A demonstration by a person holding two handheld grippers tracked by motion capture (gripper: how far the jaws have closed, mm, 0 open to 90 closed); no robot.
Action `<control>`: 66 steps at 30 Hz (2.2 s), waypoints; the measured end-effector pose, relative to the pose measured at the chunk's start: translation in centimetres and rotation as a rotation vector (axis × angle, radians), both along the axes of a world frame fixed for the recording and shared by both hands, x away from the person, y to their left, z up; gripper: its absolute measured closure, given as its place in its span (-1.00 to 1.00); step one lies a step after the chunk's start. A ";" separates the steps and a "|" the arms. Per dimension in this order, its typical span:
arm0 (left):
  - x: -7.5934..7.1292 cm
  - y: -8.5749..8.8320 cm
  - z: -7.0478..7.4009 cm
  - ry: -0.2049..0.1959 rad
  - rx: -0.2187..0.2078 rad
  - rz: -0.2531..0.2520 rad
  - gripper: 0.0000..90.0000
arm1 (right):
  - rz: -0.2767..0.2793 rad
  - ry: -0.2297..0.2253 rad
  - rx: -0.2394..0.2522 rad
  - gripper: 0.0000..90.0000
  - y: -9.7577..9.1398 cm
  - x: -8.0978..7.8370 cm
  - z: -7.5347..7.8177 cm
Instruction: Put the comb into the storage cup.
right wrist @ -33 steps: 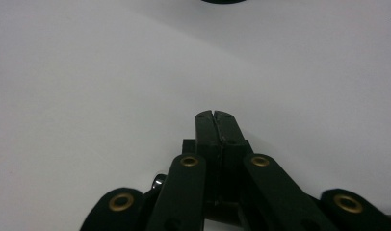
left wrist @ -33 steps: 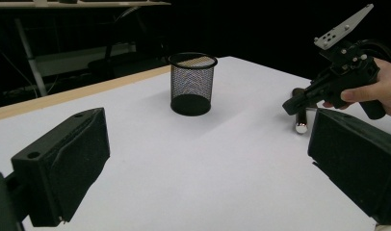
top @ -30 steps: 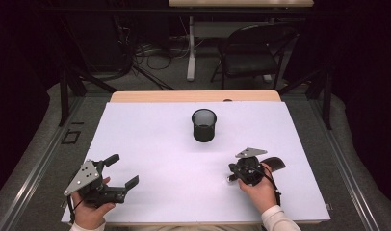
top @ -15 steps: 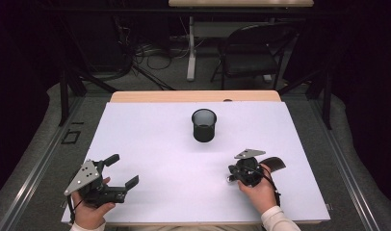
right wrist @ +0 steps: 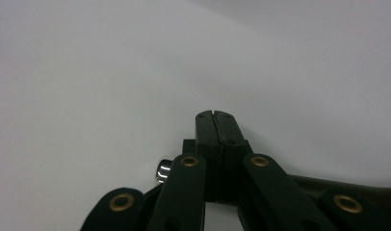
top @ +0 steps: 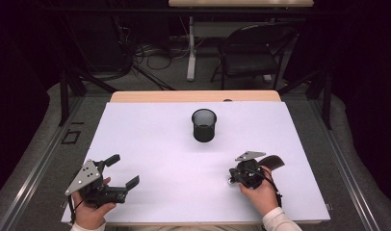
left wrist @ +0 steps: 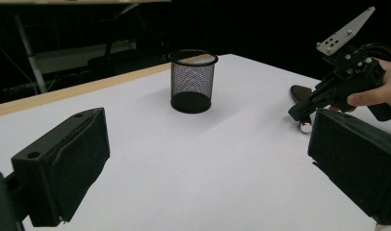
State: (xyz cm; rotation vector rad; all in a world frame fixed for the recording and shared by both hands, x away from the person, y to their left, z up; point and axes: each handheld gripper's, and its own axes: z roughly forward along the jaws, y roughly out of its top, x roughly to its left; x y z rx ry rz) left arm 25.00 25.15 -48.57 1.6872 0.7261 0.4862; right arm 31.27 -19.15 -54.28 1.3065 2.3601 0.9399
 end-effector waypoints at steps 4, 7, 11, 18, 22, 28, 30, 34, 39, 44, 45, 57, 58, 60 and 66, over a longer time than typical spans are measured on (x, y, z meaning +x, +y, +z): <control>0.0 0.0 0.0 0.001 0.002 -0.001 -0.98 | 0.002 0.004 -0.005 1.00 -0.1 -0.3 0.0; 0.0 0.0 0.0 0.002 0.004 0.001 -0.98 | 0.005 0.009 -0.010 1.00 -0.3 -0.6 0.0; 0.0 -0.1 0.0 0.002 0.003 0.004 -0.98 | -0.001 0.012 -0.016 1.00 -0.8 -1.1 -0.1; 0.0 -0.1 -0.1 0.004 0.005 0.002 -0.98 | -0.022 0.012 -0.009 1.00 -2.0 -1.7 -0.2; 0.0 -0.1 -0.1 0.003 0.003 0.002 -0.98 | -0.032 0.016 -0.011 1.00 -2.5 -1.9 -0.2; 0.1 -0.1 -0.1 0.007 0.004 0.001 -0.98 | -0.044 0.018 -0.005 1.00 -3.0 -2.3 -0.2; 0.1 -0.1 -0.1 0.006 0.003 0.002 -0.98 | -0.046 0.014 -0.003 1.00 -3.1 -2.4 -0.2; 0.1 -0.1 -0.2 0.005 0.000 0.002 -0.98 | -0.054 0.015 -0.003 1.00 -3.5 -2.7 -0.2; 0.1 -0.2 -0.2 0.005 0.006 0.001 -0.98 | -0.068 0.015 0.003 1.00 -4.0 -2.9 -0.2; 0.1 -0.2 -0.2 0.007 0.004 0.003 -0.98 | -0.082 0.014 0.006 1.00 -4.7 -3.2 -0.2; 0.1 -0.2 -0.2 0.008 0.006 0.004 -0.98 | -0.083 0.015 0.007 1.00 -4.8 -3.2 -0.2; 0.1 -0.2 -0.3 0.007 0.008 -0.001 -0.98 | -0.114 0.007 0.018 1.00 -6.3 -3.4 -0.2; 0.1 -0.2 -0.3 0.008 0.008 -0.001 -0.98 | -0.116 0.009 0.019 1.00 -6.5 -3.4 -0.2; 0.1 -0.3 -0.3 0.008 0.008 0.001 -0.98 | -0.118 0.008 0.020 1.00 -6.7 -3.4 -0.2; 0.1 -0.3 -0.3 0.008 0.011 -0.001 -0.98 | -0.126 0.003 0.027 1.00 -7.3 -3.5 -0.2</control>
